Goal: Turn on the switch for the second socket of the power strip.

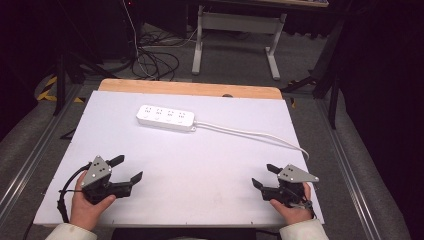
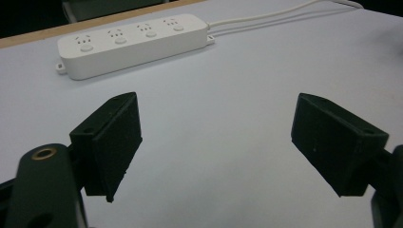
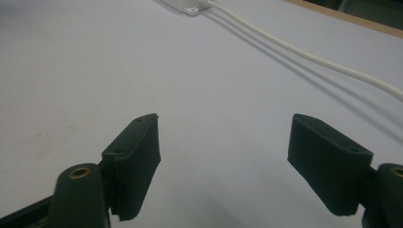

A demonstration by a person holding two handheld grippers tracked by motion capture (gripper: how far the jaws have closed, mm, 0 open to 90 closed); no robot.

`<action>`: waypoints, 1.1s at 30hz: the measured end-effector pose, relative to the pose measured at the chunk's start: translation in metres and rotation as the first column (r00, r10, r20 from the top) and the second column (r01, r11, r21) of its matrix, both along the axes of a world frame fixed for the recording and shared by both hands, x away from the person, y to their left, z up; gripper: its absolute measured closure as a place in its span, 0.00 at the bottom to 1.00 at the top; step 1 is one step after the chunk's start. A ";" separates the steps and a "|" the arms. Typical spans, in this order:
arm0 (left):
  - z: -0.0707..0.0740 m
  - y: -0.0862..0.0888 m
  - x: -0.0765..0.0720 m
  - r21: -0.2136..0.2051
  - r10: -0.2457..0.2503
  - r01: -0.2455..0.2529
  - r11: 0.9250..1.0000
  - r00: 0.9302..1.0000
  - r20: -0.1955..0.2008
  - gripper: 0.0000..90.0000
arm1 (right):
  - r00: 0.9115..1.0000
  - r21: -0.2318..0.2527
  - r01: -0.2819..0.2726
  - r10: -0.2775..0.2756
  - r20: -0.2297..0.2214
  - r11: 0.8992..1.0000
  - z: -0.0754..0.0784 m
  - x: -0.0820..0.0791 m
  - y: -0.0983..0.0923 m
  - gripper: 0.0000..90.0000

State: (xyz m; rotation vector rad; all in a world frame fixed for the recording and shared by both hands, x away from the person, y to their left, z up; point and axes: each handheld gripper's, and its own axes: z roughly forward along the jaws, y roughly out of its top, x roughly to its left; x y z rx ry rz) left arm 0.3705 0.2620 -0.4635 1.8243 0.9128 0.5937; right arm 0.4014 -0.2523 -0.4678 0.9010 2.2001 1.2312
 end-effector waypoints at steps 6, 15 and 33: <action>0.005 0.001 -0.002 0.019 0.008 -0.009 1.000 1.000 0.023 0.20 | 1.000 0.000 -0.001 0.001 0.006 1.000 0.000 -0.001 -0.001 0.30; 0.009 0.000 -0.003 0.070 0.010 -0.010 0.997 1.000 0.007 0.20 | 1.000 0.003 -0.009 0.009 0.005 1.000 0.000 0.000 -0.001 0.31; 0.013 -0.001 -0.003 0.054 -0.026 0.027 0.998 1.000 -0.017 0.20 | 1.000 0.011 -0.014 0.013 0.010 1.000 0.000 -0.001 -0.001 0.30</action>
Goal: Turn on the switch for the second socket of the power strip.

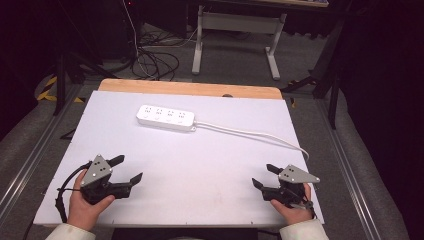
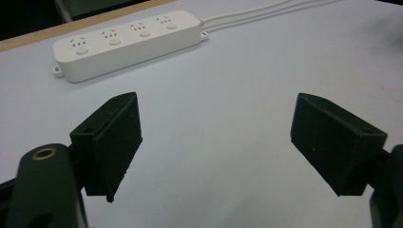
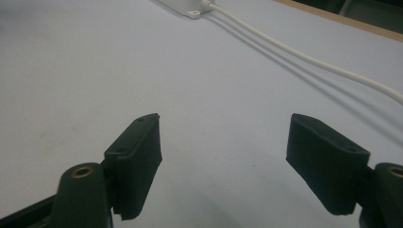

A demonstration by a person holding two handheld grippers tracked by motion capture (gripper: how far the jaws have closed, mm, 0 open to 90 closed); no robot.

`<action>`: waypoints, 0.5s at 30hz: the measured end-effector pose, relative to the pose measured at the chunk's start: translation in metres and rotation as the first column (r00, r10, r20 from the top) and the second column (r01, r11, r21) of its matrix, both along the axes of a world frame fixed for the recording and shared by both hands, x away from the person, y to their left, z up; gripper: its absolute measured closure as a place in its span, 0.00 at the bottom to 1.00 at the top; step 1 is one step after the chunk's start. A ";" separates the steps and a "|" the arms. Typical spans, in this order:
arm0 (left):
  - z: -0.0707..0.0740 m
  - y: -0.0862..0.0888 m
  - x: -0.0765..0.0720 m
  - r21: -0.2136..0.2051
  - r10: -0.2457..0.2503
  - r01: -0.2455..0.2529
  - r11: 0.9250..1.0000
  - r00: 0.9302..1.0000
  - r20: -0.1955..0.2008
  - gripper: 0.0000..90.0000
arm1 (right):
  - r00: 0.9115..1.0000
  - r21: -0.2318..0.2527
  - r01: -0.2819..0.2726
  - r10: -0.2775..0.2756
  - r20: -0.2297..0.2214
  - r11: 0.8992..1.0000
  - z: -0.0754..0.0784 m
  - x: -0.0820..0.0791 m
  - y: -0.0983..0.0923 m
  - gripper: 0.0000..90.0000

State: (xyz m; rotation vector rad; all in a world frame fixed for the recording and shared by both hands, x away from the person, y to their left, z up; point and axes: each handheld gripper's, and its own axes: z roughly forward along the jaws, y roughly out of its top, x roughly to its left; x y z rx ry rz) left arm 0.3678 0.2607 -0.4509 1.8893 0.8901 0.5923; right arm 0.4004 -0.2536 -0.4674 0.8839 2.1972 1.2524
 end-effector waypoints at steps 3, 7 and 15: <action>0.002 0.000 0.000 -0.005 0.007 -0.007 1.000 1.000 -0.004 0.20 | 1.000 -0.001 0.002 -0.002 0.000 1.000 0.000 0.000 0.000 0.30; 0.006 -0.001 0.003 -0.006 0.022 -0.023 1.000 0.999 -0.026 0.21 | 1.000 0.000 0.004 -0.004 -0.003 1.000 0.000 0.000 0.000 0.30; 0.020 0.001 0.018 -0.026 0.019 -0.021 0.999 0.997 -0.071 0.27 | 1.000 0.003 0.008 -0.008 -0.010 1.000 -0.001 0.001 -0.001 0.30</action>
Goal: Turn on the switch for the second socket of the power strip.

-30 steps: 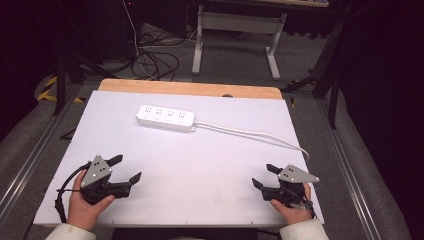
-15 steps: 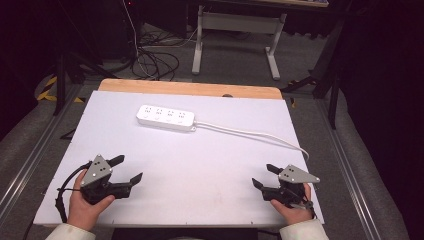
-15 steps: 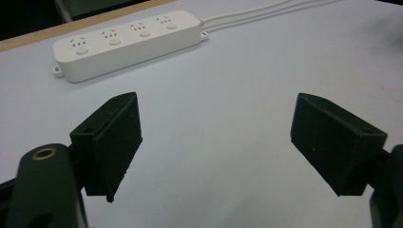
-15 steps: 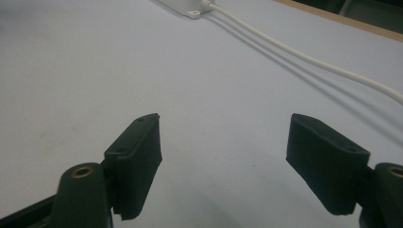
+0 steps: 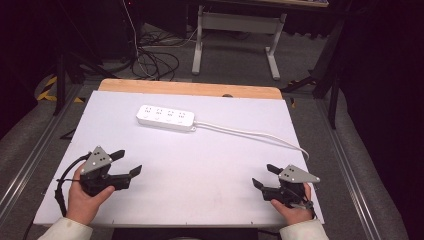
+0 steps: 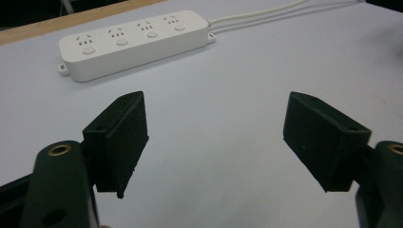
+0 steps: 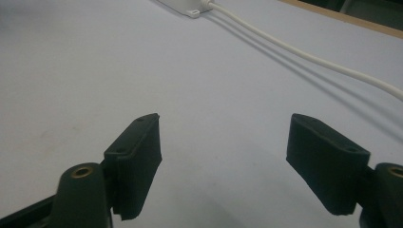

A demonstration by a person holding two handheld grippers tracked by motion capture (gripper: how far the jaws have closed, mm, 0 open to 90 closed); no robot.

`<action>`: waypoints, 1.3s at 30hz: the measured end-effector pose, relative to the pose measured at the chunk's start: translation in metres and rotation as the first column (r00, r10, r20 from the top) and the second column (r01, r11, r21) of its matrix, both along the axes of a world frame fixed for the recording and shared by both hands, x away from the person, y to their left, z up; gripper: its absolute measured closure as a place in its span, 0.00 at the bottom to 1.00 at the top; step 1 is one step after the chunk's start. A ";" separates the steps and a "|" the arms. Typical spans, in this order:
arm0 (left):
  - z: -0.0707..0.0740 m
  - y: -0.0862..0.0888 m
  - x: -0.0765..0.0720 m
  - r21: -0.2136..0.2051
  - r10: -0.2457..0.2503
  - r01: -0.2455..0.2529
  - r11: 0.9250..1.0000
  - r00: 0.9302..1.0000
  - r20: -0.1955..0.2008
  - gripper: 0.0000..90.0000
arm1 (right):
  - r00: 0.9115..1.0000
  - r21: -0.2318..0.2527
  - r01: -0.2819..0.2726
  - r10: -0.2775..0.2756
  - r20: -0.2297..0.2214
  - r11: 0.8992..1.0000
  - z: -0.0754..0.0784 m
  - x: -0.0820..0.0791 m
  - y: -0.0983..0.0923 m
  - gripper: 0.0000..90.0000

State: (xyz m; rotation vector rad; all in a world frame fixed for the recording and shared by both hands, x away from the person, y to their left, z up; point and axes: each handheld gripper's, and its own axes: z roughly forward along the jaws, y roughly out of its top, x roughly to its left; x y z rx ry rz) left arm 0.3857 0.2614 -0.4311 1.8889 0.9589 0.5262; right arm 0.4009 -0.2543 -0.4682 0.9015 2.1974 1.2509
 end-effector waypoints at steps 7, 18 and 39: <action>0.010 -0.003 0.015 0.012 -0.011 0.011 1.000 1.000 -0.018 0.27 | 1.000 0.005 0.003 -0.003 -0.005 1.000 -0.001 0.000 -0.001 0.30; 0.022 -0.012 0.037 0.028 0.002 -0.001 1.000 1.000 -0.029 0.29 | 1.000 0.005 0.006 -0.006 -0.007 1.000 -0.001 0.000 -0.001 0.30; 0.044 -0.040 0.074 0.088 0.002 0.002 0.996 0.999 -0.047 0.43 | 1.000 0.010 0.000 0.000 -0.008 1.000 -0.001 -0.001 -0.003 0.30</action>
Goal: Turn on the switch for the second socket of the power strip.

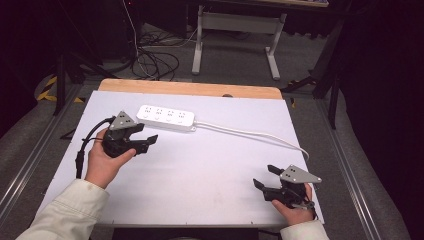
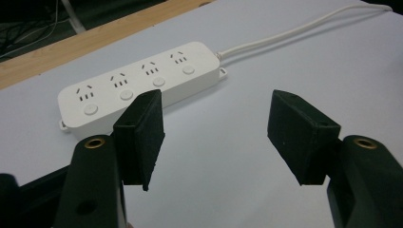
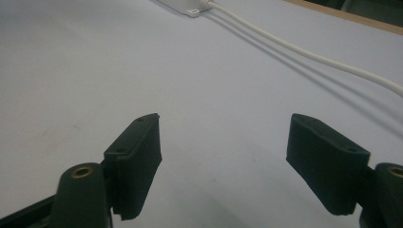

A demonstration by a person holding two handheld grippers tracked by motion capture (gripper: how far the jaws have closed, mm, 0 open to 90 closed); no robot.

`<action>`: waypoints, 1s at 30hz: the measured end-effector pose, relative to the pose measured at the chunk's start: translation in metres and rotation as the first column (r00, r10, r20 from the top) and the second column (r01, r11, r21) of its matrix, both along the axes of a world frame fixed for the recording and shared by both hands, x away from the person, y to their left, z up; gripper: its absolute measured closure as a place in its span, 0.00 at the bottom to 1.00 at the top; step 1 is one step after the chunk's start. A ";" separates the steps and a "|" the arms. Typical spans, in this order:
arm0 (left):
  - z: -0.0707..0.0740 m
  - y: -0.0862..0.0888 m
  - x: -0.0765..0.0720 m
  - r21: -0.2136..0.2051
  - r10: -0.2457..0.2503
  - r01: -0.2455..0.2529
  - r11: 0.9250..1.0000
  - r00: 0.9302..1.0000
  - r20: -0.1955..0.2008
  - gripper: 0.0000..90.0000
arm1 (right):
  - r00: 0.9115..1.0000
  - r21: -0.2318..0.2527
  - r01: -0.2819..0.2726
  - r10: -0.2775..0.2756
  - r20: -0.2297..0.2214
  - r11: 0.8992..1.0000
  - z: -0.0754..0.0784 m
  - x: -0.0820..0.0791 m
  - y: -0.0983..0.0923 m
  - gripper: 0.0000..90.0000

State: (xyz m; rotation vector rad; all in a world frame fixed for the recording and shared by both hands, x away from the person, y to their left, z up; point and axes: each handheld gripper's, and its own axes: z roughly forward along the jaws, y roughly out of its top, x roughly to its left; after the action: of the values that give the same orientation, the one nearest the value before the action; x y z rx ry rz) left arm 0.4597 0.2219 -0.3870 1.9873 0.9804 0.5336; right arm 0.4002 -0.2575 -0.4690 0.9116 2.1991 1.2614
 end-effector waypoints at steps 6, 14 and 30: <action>-0.003 -0.002 0.010 -0.035 0.011 -0.012 0.999 1.000 -0.017 0.49 | 1.000 0.001 -0.002 0.002 0.002 1.000 0.000 0.000 0.000 0.30; -0.002 -0.005 0.022 -0.013 0.053 -0.053 0.998 0.999 -0.008 0.55 | 1.000 0.004 -0.008 0.008 0.005 1.000 0.000 -0.001 0.000 0.31; -0.009 -0.019 0.057 -0.029 0.042 -0.042 0.999 0.999 -0.011 1.00 | 1.000 0.015 -0.015 0.015 0.004 1.000 0.000 -0.001 -0.002 0.32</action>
State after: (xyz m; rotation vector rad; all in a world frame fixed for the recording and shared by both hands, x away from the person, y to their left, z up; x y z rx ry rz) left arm 0.5165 0.2029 -0.3961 1.9492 1.0327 0.5290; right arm 0.3994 -0.2598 -0.4690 0.8989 2.2007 1.2871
